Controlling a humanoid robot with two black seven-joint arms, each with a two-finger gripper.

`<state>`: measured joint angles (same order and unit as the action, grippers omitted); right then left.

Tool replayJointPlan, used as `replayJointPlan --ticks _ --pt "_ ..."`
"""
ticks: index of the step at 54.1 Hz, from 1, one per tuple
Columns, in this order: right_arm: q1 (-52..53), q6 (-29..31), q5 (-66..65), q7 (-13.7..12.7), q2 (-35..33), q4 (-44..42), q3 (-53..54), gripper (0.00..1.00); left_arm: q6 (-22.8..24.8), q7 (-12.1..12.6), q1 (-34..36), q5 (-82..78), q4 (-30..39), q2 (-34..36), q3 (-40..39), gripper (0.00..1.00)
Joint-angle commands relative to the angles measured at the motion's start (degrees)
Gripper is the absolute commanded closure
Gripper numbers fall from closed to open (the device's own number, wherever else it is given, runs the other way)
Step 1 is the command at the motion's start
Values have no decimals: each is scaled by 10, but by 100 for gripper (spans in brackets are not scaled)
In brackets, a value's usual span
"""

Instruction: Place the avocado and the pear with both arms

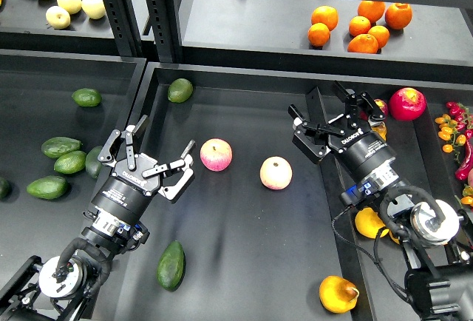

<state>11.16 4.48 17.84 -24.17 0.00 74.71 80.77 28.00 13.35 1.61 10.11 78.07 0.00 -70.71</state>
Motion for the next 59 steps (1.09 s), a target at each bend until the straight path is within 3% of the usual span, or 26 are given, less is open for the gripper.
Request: replayJointPlan --ticks 1,32,59 --pt "0 1 0 0 0 0 0 0 0 0 -6 0 2 0 1 0" --pt "0 3 0 0 0 0 0 0 0 -3 -6 0 2 0 2 0" --pt "-1 3 -1 0 0 0 3 0 0 15 8 -8 2 0 0 0"
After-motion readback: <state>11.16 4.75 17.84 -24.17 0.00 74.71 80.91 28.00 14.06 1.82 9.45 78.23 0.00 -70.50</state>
